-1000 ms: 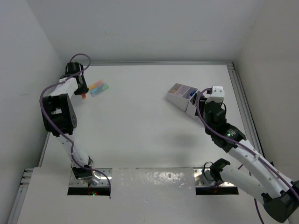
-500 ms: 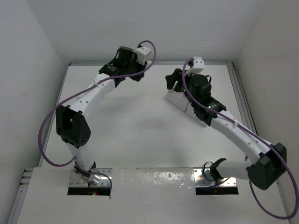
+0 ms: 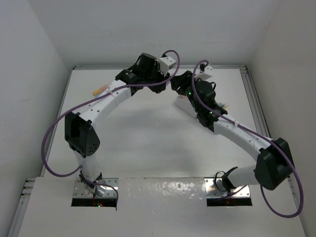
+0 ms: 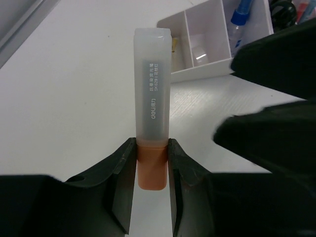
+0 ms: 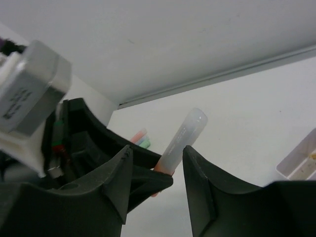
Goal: Sort the stationery into containers
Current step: Place the pen in the storage box.
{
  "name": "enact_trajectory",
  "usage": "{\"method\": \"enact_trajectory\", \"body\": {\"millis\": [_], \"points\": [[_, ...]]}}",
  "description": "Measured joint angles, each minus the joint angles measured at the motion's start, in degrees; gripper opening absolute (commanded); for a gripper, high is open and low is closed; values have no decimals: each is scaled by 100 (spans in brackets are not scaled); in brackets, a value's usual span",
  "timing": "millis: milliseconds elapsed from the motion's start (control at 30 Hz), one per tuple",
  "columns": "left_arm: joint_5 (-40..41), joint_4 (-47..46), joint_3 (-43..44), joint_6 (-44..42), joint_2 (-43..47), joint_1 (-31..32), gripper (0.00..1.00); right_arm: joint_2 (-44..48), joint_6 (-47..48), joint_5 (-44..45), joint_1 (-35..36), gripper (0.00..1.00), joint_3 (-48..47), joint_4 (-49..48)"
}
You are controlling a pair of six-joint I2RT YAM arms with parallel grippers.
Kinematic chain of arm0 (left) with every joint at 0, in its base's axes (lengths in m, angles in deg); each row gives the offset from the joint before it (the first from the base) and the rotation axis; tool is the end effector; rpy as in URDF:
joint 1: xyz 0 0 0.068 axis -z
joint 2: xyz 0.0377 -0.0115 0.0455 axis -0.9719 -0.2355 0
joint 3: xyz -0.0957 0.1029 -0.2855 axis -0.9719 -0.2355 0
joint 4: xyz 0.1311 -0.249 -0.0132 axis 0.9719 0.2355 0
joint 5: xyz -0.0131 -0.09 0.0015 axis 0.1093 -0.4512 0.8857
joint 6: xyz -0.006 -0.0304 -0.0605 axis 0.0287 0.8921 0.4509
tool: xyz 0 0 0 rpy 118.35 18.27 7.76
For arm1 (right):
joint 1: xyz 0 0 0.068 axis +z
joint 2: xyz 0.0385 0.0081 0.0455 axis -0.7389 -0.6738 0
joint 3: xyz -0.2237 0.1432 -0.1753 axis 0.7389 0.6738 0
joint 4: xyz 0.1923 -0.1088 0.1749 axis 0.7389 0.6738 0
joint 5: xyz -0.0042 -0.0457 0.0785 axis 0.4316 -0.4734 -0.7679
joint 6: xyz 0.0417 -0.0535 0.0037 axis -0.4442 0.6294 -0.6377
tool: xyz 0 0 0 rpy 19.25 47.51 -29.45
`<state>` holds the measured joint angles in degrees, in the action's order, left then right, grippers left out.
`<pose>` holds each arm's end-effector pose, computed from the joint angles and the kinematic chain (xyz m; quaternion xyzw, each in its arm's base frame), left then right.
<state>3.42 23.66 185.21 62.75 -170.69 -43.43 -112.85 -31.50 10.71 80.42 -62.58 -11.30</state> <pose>0.3845 -0.2609 0.3942 0.3903 0.8014 -0.1537 0.4263 0.3052 0.1784 0.3702 0.1663 0.6820 0.3590 0.6151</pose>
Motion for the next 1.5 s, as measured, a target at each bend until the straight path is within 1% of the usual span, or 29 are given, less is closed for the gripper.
{"method": "enact_trajectory", "body": {"millis": [33,233,400,633,733,900,1000,1067,1167,1233,1300,1333,1367,1400,1433,1467,1500], "points": [[-20,26,0,13,0,35,0,-2,-98,74,-2,43,70,-33],[-188,52,0,76,0,201,0,-74,-614,439,-13,44,240,-251],[-249,52,0,85,0,221,0,-177,-857,496,-63,43,240,-339],[-238,44,0,83,0,223,0,-203,-1093,925,-116,43,304,-186],[-232,44,0,83,0,223,0,-203,-1139,1119,-127,46,304,-11],[-245,39,0,83,0,236,0,-260,-1189,1038,-160,47,295,4],[-249,35,0,83,-2,271,0,-470,-1207,874,-168,47,223,-31],[-251,33,0,83,-2,299,0,-621,-1239,780,-168,43,184,-33],[-245,70,0,85,-13,330,0,-793,-1360,647,-184,19,173,-81],[-229,72,0,157,-68,332,0,-826,-1550,540,-188,0,146,-240],[-216,-2,0,179,-111,332,0,-826,-1506,514,-190,0,120,-256],[-210,-7,0,188,-116,332,7,-833,-1517,470,-195,0,120,-251],[-212,-15,0,197,-120,332,36,-828,-1493,452,-197,0,120,-254],[-216,-24,0,201,-120,332,50,-815,-1462,446,-199,0,120,-251],[-236,-20,0,175,-120,334,81,-798,-1397,448,-201,0,120,-243],[-212,17,0,149,-120,332,87,-754,-1303,498,-201,0,138,-190],[-227,26,0,205,-120,321,99,-684,-1217,522,-225,0,160,-120]]}}
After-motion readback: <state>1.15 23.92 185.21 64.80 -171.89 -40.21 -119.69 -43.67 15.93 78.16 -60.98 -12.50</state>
